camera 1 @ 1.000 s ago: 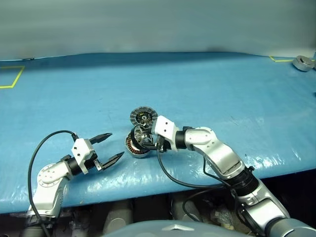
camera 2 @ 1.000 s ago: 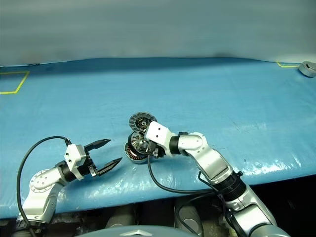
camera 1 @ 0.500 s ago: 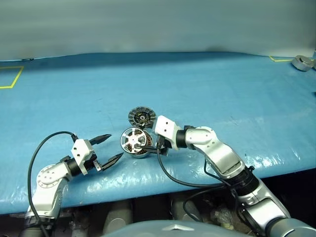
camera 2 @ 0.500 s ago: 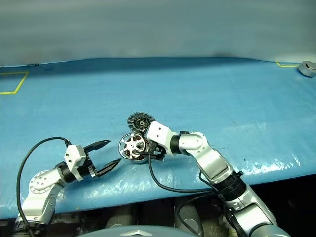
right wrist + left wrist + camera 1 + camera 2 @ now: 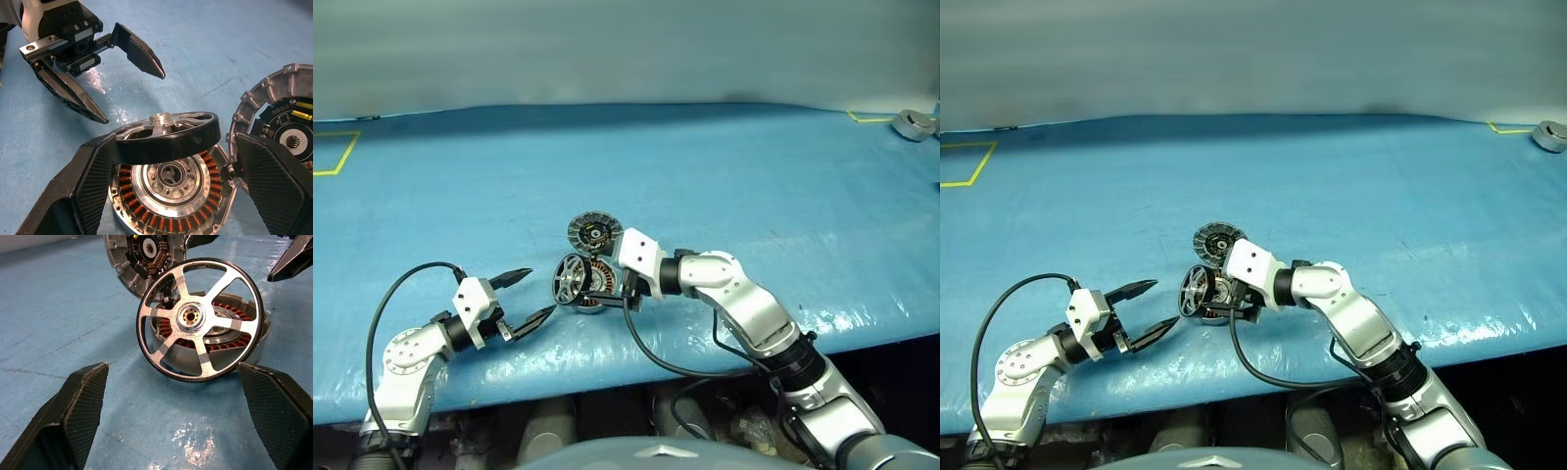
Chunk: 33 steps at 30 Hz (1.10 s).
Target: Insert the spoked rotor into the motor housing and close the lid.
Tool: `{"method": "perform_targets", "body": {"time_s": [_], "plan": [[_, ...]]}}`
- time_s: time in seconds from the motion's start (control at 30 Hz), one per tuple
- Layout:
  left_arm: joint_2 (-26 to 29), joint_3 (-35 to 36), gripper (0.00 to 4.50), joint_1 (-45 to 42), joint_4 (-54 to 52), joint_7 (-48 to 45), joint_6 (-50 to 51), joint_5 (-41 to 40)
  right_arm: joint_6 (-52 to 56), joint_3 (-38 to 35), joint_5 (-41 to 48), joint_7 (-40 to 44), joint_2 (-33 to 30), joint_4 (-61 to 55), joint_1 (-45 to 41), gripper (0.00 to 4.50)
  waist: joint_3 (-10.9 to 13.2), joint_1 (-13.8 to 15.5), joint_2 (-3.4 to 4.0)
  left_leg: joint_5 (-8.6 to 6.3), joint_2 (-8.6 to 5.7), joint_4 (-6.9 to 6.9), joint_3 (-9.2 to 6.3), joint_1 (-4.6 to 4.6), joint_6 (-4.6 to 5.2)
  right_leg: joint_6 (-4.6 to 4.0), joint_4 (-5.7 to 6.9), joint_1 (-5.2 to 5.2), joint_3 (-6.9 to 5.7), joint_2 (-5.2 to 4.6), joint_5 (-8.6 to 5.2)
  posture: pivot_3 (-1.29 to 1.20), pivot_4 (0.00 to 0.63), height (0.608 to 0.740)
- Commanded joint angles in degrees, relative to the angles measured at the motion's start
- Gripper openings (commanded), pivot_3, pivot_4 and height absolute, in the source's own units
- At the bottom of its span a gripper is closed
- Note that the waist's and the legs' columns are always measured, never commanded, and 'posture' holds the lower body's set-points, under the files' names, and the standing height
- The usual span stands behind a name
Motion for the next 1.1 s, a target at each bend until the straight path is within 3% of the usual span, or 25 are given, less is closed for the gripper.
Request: {"method": "perform_targets", "body": {"time_s": [0.03, 0.27, 0.5, 0.7, 1.1], "plan": [[0.6, 1.0, 4.50, 0.1, -1.2, 0.5, -0.2, -0.4, -1.0, -1.9, 1.3, -0.3, 0.7, -3.3, -0.5, 4.09, 0.0, 0.0, 0.00, 0.00, 0.00, 0.00, 0.00, 0.00, 0.00, 0.00, 0.00, 0.00, 0.00, 0.00, 0.00, 0.00, 0.150, 0.740], [0.6, 1.4, 4.50, 0.6, -1.2, 0.6, -0.3, -0.7, -4.5, -0.4, -0.7, -0.6, 2.0, -3.5, -1.7, 4.09, 0.0, 0.0, 0.00, 0.00, 0.00, 0.00, 0.00, 0.00, 0.00, 0.01, 0.00, 0.00, 0.00, 0.00, 0.01, 0.00, 0.150, 0.740], [0.7, 1.9, 4.50, 1.0, -1.1, 0.6, -0.5, -0.8, -9.5, 10.9, -14.1, -0.9, 1.5, -0.2, -6.6, 4.09, 0.0, -0.1, 0.01, 0.00, 0.01, 0.00, 0.02, 0.02, -0.01, -0.02, 0.03, -0.04, -0.01, 0.00, -0.01, 0.00, 0.150, 0.740], [0.5, 1.9, 4.50, 0.6, -0.3, 0.6, -1.4, -0.4, -4.9, 12.8, -15.5, 0.7, 5.9, 0.7, -11.7, 4.09, 0.0, -0.2, 0.02, 0.00, 0.01, 0.00, 0.00, 0.00, -0.01, -0.21, 0.04, -0.05, -0.03, 0.00, 0.14, 0.00, 0.150, 0.740], [-1.4, 1.2, 4.50, 1.8, 0.6, 2.2, -3.6, 1.0, 1.4, 19.1, -23.3, 2.0, 7.6, 7.2, -17.5, 4.09, 0.0, -0.2, 0.04, 0.00, 0.01, -0.04, -0.08, 0.00, -0.01, -0.27, 0.05, -0.06, -0.13, -0.01, 0.17, 0.00, 0.150, 0.740]]}}
